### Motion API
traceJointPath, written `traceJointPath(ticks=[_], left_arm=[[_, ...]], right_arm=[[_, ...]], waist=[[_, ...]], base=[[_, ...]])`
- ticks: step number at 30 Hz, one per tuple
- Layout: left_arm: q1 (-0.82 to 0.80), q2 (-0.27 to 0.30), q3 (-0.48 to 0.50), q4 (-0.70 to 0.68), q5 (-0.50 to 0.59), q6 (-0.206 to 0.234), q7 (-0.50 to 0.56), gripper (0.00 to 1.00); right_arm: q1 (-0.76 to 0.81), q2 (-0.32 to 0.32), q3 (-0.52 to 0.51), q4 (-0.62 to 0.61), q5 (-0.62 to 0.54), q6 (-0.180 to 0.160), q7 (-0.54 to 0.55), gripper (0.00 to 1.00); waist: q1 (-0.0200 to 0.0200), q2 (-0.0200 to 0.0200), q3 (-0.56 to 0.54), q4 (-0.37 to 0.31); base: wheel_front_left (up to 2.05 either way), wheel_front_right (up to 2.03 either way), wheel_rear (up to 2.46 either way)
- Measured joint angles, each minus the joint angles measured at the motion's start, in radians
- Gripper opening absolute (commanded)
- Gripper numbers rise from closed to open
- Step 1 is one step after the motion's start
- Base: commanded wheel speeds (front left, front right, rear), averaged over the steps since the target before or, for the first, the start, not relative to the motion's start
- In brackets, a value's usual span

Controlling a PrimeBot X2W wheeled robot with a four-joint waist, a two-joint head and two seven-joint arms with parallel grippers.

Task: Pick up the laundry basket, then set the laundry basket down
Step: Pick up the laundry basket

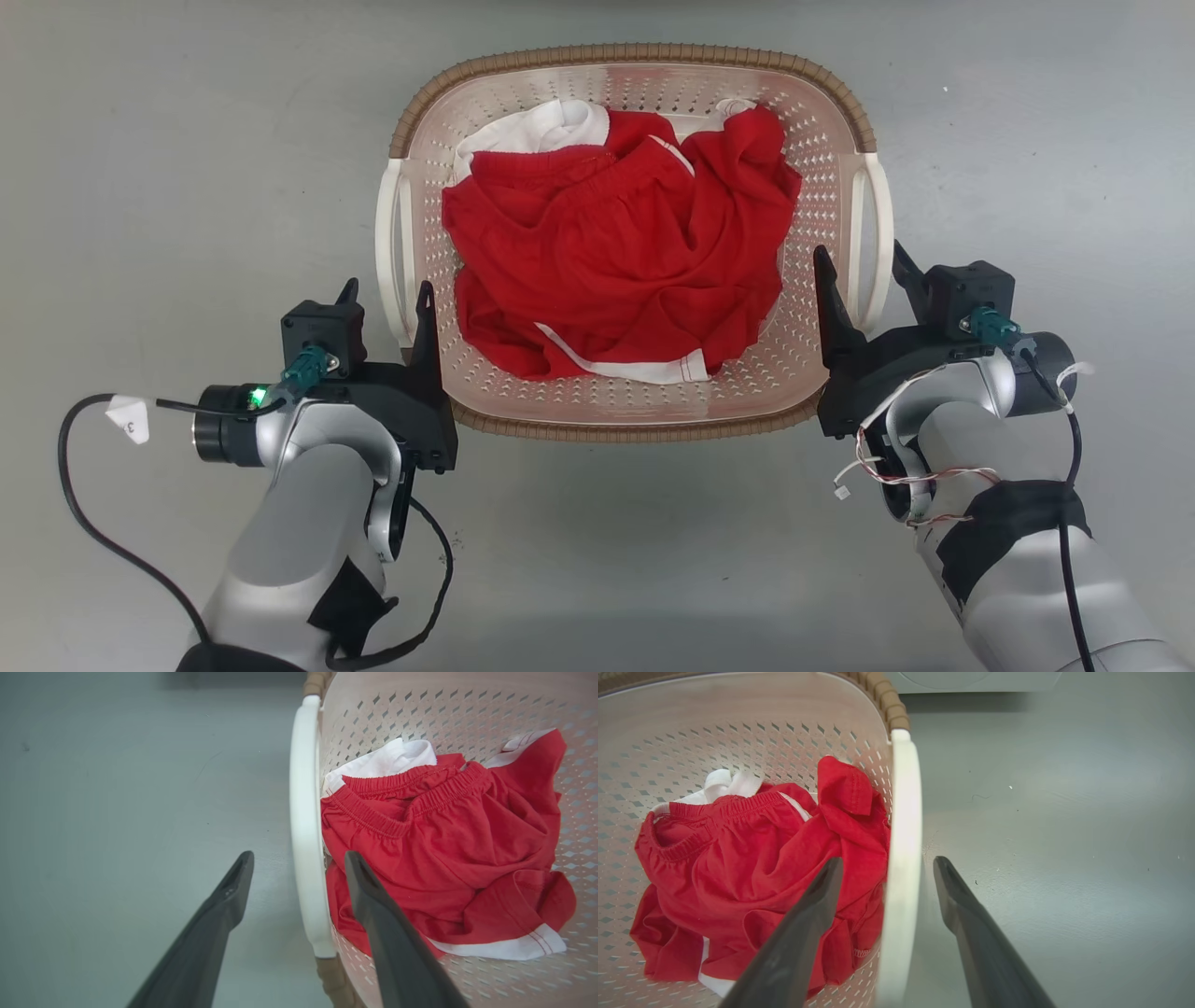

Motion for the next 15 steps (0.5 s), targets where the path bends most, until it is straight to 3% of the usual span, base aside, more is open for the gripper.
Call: traceJointPath(ticks=[15], left_arm=[[-0.071,-0.001,-0.077,0.072,-0.037,-0.026,0.063,1.0]], right_arm=[[-0.058,-0.001,0.066,0.083,0.084,-0.028,0.08,1.0]], waist=[[0.0,0.0,0.009,0.015]], base=[[0.0,0.0,0.0]])
